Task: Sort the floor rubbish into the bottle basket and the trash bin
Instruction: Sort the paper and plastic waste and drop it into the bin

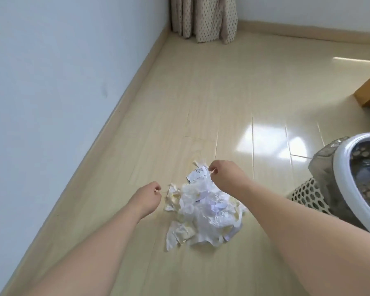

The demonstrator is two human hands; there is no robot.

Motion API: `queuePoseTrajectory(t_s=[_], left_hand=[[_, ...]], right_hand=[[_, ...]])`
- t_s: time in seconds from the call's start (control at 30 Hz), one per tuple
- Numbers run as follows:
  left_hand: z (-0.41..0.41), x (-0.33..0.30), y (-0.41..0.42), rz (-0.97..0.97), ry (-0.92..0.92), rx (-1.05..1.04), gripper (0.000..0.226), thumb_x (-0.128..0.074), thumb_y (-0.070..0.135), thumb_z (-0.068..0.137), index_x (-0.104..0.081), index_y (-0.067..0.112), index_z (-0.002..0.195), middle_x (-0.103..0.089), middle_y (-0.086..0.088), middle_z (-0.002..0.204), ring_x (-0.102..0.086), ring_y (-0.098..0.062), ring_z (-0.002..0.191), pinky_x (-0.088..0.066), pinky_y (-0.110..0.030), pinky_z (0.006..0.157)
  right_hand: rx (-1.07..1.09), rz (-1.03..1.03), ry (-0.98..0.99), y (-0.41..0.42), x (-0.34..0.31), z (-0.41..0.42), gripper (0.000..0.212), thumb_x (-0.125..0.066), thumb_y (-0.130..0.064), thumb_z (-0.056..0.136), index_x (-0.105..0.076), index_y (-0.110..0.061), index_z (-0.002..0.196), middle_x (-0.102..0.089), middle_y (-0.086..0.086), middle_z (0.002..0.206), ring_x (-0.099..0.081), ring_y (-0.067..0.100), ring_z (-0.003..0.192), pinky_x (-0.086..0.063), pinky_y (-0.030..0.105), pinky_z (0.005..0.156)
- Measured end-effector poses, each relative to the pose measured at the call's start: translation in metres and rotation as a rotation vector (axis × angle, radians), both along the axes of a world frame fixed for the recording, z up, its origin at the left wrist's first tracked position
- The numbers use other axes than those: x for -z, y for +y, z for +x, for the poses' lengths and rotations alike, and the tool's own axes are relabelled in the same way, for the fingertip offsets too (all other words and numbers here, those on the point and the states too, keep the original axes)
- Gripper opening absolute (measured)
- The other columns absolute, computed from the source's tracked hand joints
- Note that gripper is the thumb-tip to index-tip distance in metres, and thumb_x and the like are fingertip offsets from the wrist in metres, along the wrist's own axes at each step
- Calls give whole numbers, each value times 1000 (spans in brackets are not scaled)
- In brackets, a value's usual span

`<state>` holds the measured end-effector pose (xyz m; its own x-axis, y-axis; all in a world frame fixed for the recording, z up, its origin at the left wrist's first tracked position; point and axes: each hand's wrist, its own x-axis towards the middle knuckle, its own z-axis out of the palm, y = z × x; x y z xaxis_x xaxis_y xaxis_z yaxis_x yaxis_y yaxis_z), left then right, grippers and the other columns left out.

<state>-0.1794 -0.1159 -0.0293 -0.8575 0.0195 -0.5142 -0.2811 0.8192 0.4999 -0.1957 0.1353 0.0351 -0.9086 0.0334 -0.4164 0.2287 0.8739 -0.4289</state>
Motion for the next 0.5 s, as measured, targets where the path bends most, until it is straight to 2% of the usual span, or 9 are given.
queuePoseTrajectory(t_s=[0.1,0.17,0.23,0.3,0.4,0.5], left_hand=[[-12,46,9,150,33,-112,35,-50,21,96,-51,21,131,-61,0,106,-58,-16,85,-42,-25,68],[-15,70,14,224,68,-161,38,-57,19,93,-51,18,130,-60,0,103,-54,-11,78,-43,-24,73],[-15,82,13,270,121,-223,32,-60,10,88,-53,19,118,-53,4,88,-46,-9,64,-42,-23,71],[-16,92,9,285,163,-189,29,-61,4,84,-52,23,104,-47,5,83,-41,-9,59,-40,-22,67],[-11,99,6,234,195,-5,26,-70,15,81,-53,28,96,-43,10,92,-46,-8,69,-41,-19,73],[-6,104,6,251,171,64,35,-76,32,77,-56,33,106,-39,17,101,-47,1,93,-37,-13,87]], right_hand=[[-151,89,32,-9,49,-39,38,-44,-11,93,-59,-22,126,-56,2,123,-58,22,105,-47,30,84],[-247,144,45,-16,79,-58,39,-45,-12,95,-55,-24,131,-53,2,125,-53,24,113,-43,31,89],[-348,230,24,-20,101,-70,44,-46,-12,94,-51,-27,135,-50,3,128,-48,25,116,-38,31,91],[-436,317,12,-24,122,-77,42,-49,-14,91,-53,-25,130,-48,4,124,-44,26,114,-33,32,87],[-472,383,62,-28,140,-78,34,-51,-15,88,-55,-21,121,-47,4,120,-44,26,110,-34,33,89],[-485,415,85,-31,144,-77,30,-50,-14,87,-53,-19,117,-47,4,117,-44,26,109,-34,33,91]])
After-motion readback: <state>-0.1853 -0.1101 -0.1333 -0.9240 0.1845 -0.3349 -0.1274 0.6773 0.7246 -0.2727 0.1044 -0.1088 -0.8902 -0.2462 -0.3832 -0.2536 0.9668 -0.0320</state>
